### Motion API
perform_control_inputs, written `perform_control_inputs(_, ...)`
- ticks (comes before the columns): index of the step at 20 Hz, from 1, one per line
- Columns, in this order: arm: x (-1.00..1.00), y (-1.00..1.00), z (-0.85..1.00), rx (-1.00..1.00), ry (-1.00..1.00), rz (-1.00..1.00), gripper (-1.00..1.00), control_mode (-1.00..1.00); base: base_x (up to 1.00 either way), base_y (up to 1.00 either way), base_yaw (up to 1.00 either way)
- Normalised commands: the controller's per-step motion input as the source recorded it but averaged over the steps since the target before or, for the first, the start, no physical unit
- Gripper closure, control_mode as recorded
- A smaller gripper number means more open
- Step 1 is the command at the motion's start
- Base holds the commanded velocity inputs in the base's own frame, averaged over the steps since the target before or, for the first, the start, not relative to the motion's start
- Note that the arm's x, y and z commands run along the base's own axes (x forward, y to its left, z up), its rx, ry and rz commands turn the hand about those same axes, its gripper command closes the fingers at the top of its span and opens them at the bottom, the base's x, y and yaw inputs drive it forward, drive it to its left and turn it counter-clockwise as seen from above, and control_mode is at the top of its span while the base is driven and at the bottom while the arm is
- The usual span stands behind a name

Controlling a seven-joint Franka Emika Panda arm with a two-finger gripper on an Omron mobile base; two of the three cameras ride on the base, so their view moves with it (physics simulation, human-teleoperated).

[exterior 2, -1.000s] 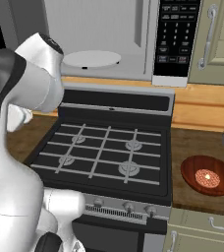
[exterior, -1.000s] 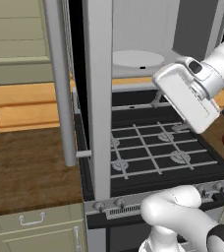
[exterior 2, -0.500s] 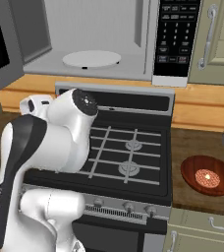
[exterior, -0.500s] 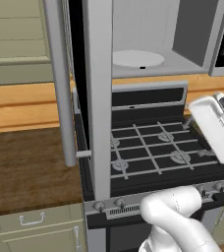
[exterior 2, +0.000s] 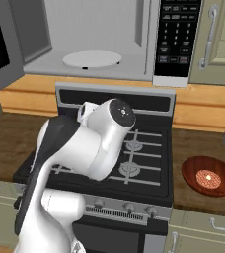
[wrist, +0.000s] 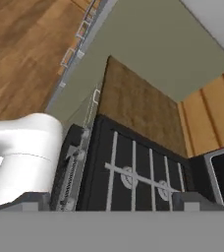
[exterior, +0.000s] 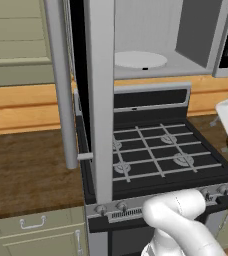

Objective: Open the microwave, place the bowl with waffle inside the microwave, then close the microwave door and turn it on.

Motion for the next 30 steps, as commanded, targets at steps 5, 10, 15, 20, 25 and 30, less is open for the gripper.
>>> perform_control_inputs(5, 0.23, -1.0, -0.2, -0.05, 0.37, -0.45, -1.0, -1.0, 0.0, 0.0, 0.0)
perform_control_inputs(10, 0.0, -0.97, -0.66, -0.13, 0.14, -0.42, -1.0, -1.0, 0.0, 0.0, 0.0)
perform_control_inputs(15, 0.0, -0.98, -0.7, -0.12, 0.09, -0.29, -1.0, -1.0, 0.0, 0.0, 0.0)
perform_control_inputs(20, 0.0, -0.83, -0.4, -0.02, 0.0, -0.03, -1.0, -1.0, 0.0, 0.0, 0.0)
perform_control_inputs(25, 0.0, -0.77, -0.26, 0.0, 0.0, 0.0, -1.0, -1.0, 0.0, 0.0, 0.0)
perform_control_inputs(30, 0.08, -0.5, -0.23, 0.0, 0.0, 0.01, -1.0, -1.0, 0.0, 0.0, 0.0)
